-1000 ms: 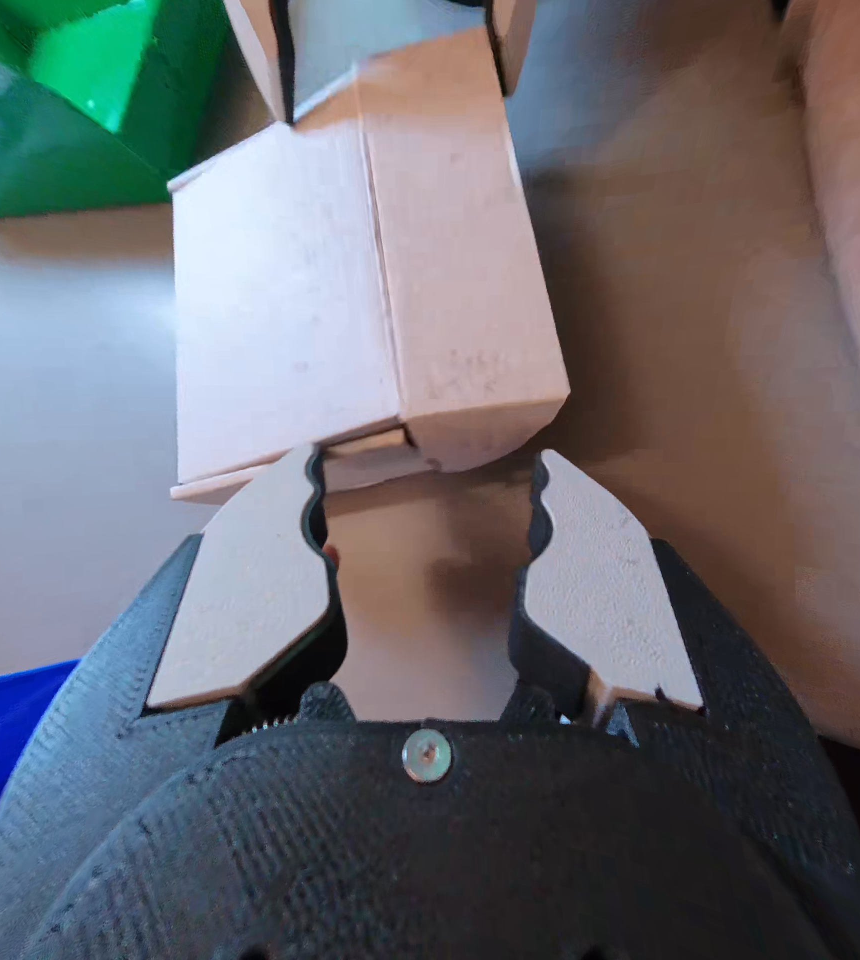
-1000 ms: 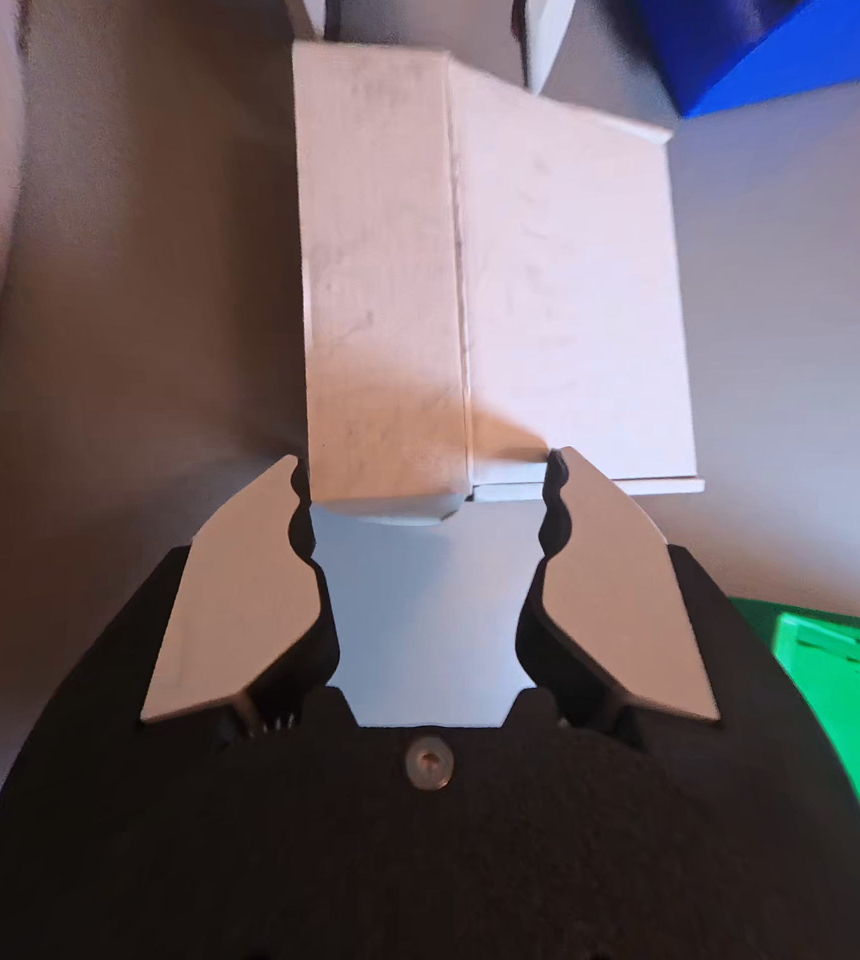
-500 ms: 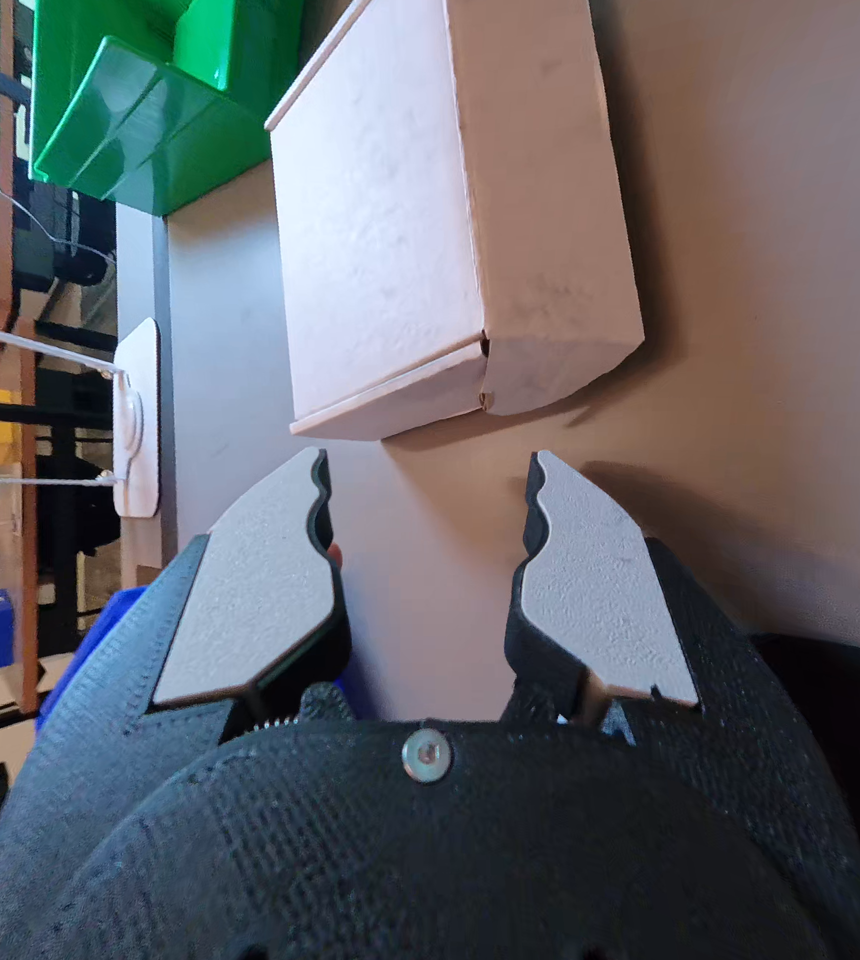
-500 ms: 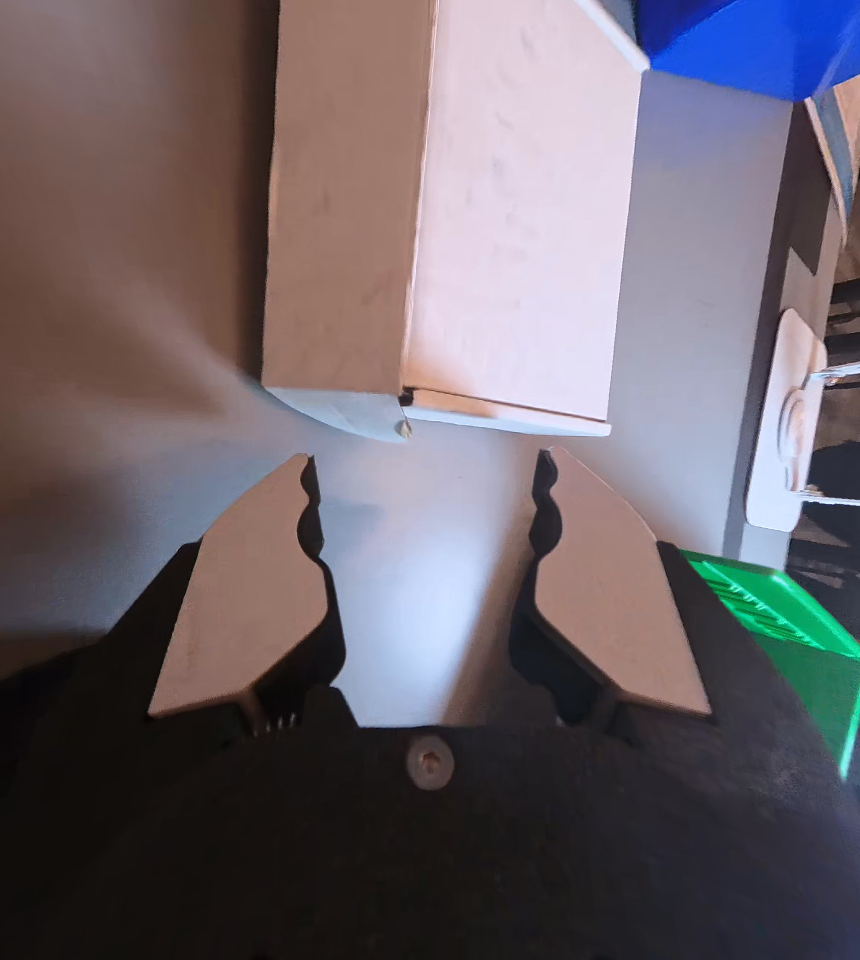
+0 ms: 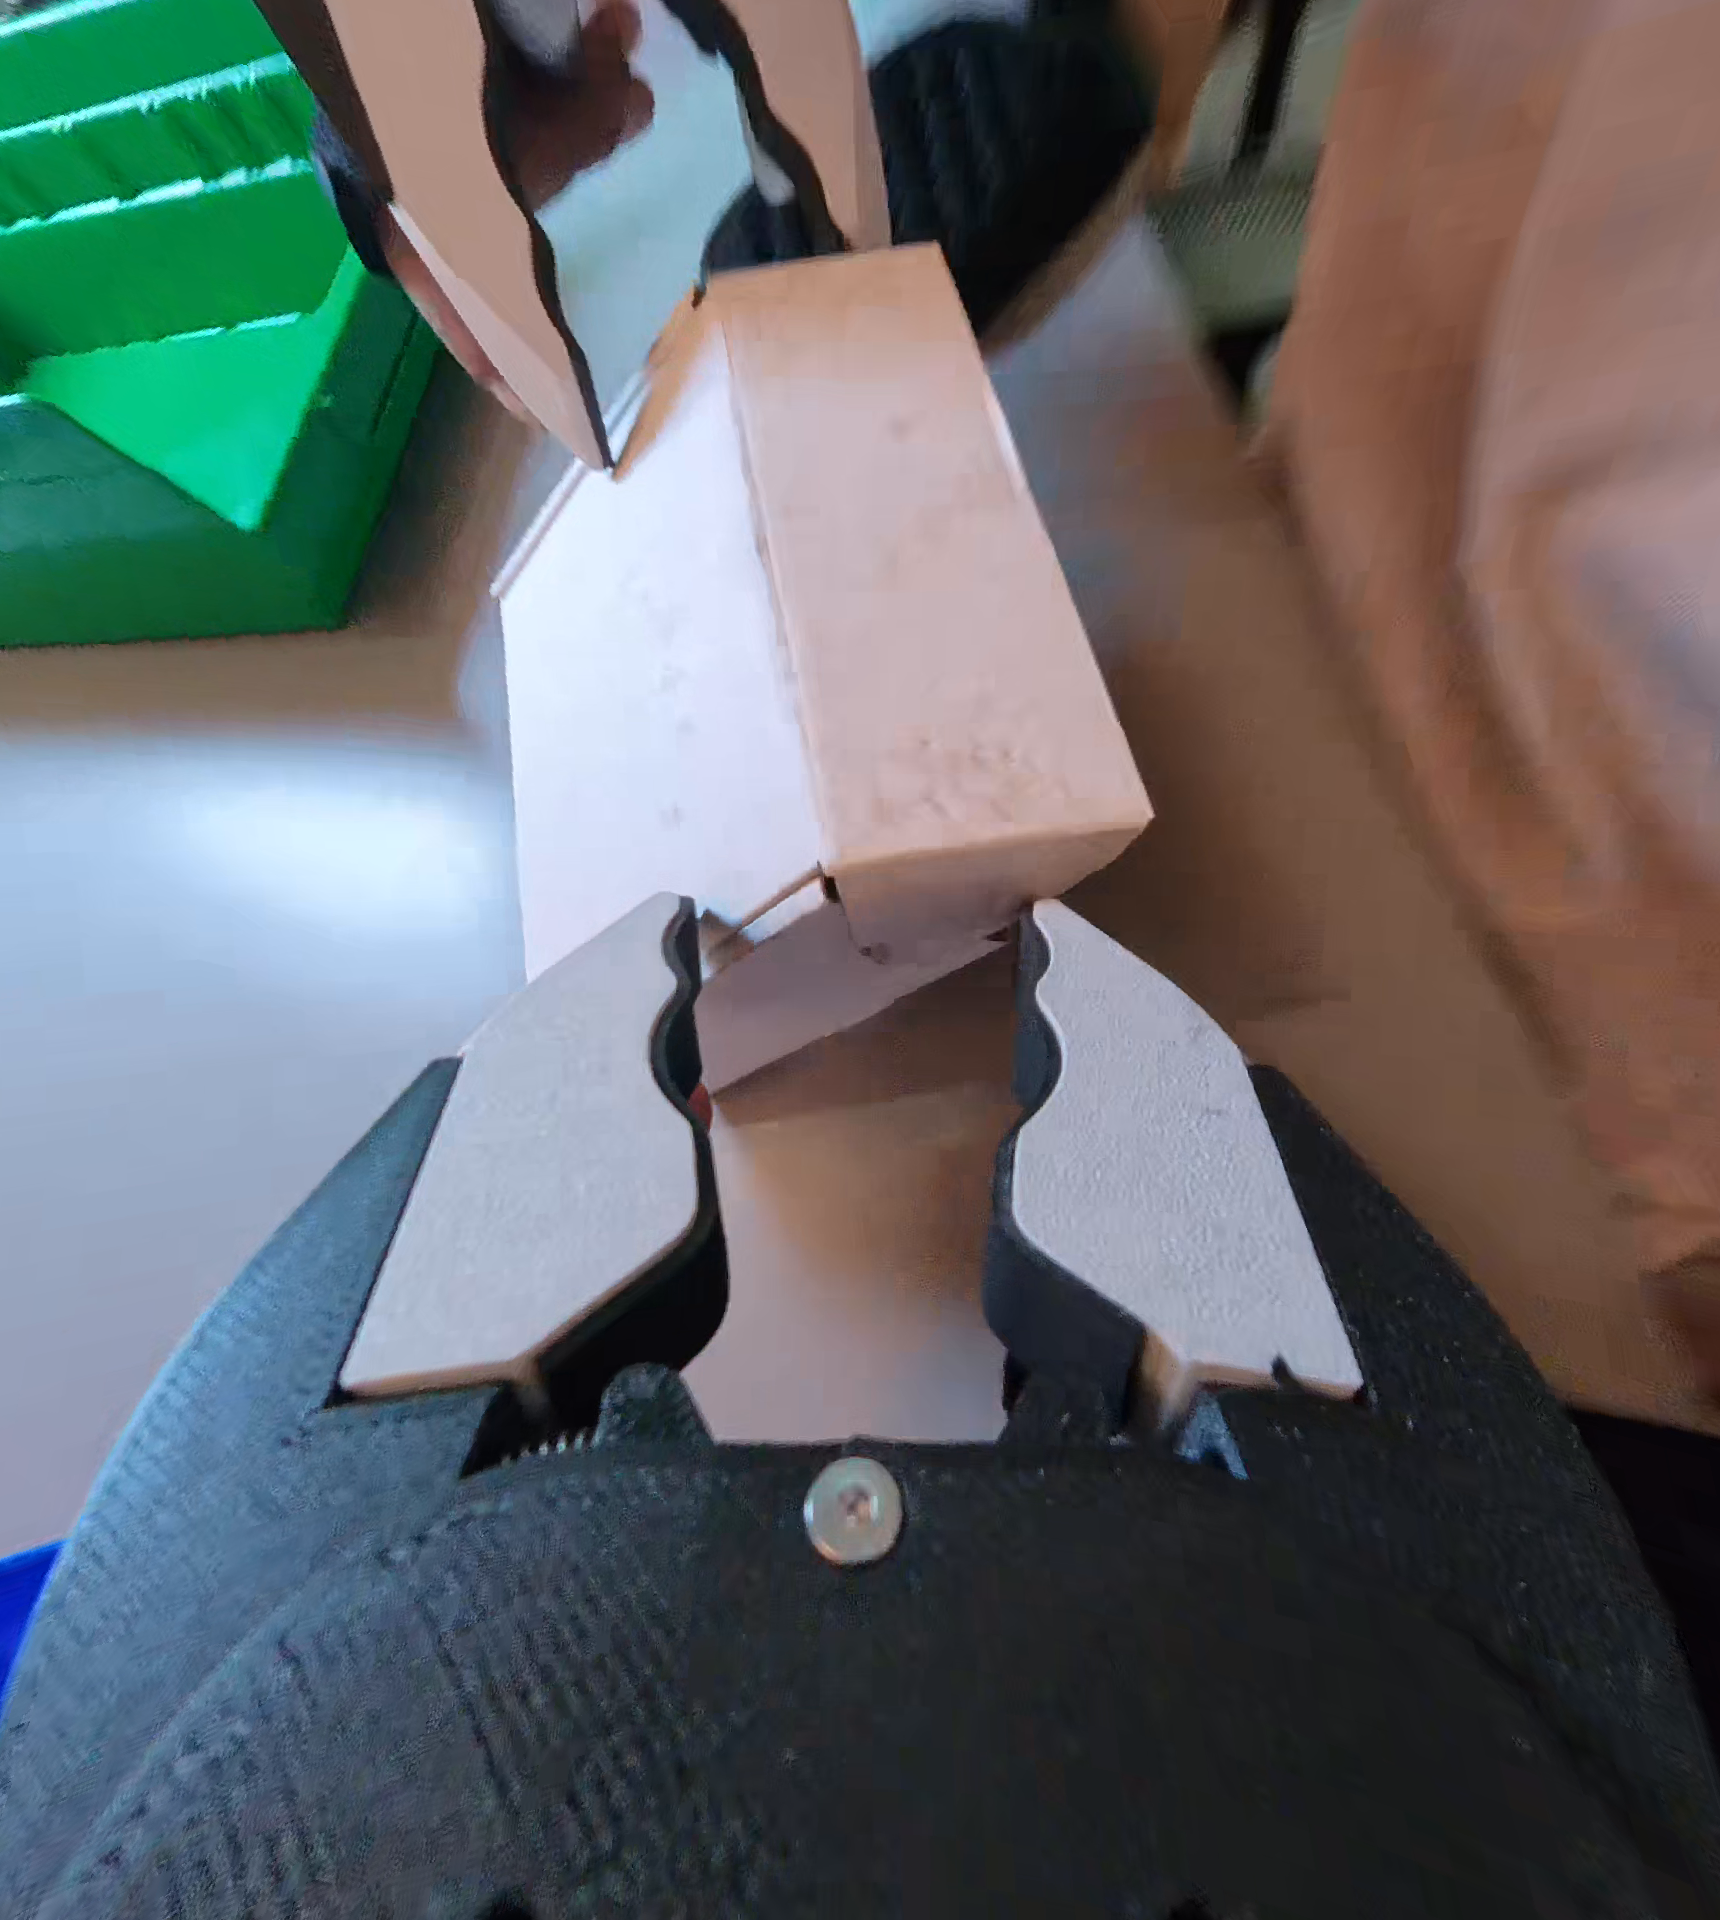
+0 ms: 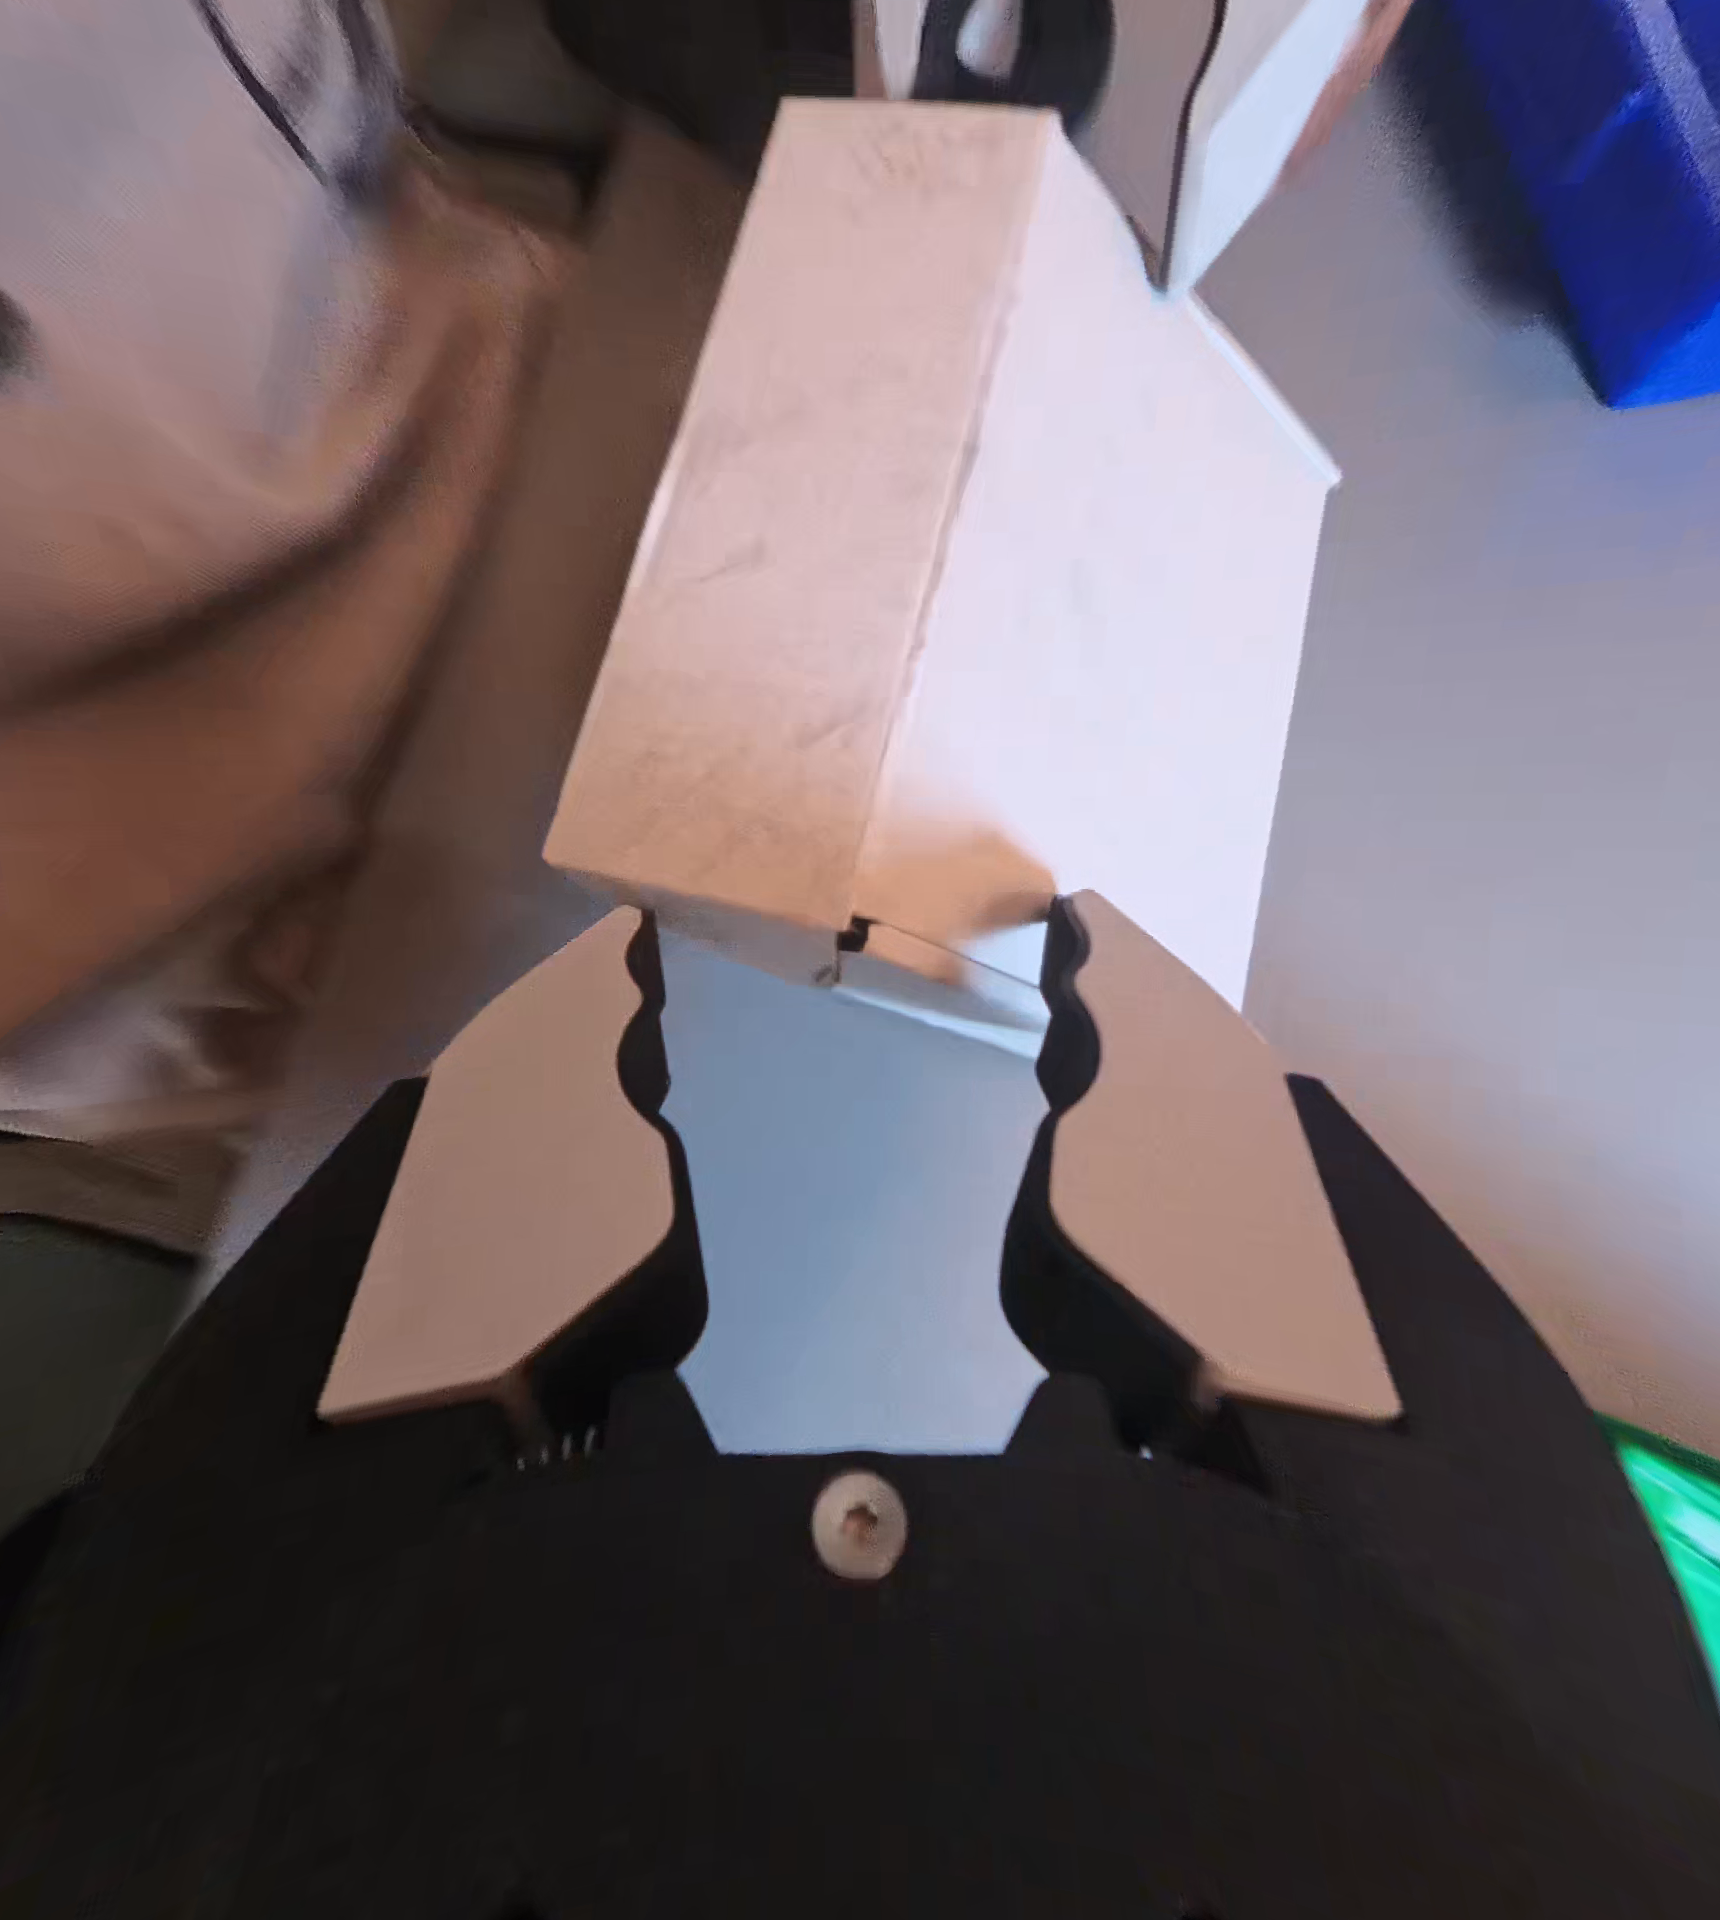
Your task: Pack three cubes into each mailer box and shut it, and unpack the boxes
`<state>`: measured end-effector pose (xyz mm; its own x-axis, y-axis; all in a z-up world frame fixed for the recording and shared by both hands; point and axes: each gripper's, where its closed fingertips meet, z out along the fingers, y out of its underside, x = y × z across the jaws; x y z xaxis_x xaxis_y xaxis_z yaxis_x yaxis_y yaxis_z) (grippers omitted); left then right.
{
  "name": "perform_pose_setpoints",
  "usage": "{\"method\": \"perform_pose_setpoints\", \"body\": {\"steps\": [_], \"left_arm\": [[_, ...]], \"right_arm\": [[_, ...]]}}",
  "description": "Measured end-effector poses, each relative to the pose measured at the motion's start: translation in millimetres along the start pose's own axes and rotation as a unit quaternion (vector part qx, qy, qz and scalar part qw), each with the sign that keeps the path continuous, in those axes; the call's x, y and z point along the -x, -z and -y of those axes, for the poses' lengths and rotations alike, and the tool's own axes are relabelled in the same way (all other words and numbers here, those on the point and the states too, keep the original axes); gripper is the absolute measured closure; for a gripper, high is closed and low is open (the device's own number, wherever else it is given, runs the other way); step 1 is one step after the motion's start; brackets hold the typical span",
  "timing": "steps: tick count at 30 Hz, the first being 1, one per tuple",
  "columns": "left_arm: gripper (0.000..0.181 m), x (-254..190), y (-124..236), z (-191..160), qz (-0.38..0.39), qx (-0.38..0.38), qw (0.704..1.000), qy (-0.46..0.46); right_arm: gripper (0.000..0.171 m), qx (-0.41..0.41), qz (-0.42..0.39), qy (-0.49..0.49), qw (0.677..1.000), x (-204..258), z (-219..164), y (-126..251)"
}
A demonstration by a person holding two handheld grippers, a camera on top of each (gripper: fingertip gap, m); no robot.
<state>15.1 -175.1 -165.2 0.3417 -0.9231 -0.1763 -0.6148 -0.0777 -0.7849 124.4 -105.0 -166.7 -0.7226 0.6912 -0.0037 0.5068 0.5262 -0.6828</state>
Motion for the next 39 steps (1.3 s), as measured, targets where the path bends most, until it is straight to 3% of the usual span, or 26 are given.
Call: {"method": "perform_pose_setpoints", "body": {"steps": [1,3,7,14,19,27,32,39], "left_arm": [[0.125,-2,6,9,-0.034,-0.039,0.998,0.041],[0.128,1,17,20,-0.083,-0.110,0.983,0.118],[0.131,14,20,17,-0.106,-0.184,0.957,0.196],[0.138,36,26,12,-0.060,-0.202,0.955,0.207],[0.130,39,27,9,-0.055,-0.168,0.969,0.173],[0.120,39,26,20,-0.058,-0.059,0.995,0.047],[0.135,36,18,23,-0.080,-0.039,0.996,0.027],[0.145,41,16,31,-0.073,-0.070,0.993,0.069]], "right_arm": [[0.105,-0.031,0.039,-0.026,0.998,6,8,7],[0.108,-0.087,0.088,-0.078,0.989,6,19,19],[0.110,-0.171,0.139,-0.156,0.963,-4,17,22],[0.123,-0.249,0.099,-0.193,0.944,-29,15,35],[0.119,-0.248,0.099,-0.190,0.945,-33,11,36],[0.112,-0.169,0.065,-0.101,0.978,-34,17,37],[0.117,-0.136,0.054,-0.081,0.986,-32,18,33],[0.130,-0.171,0.044,-0.132,0.975,-34,27,33]]}}
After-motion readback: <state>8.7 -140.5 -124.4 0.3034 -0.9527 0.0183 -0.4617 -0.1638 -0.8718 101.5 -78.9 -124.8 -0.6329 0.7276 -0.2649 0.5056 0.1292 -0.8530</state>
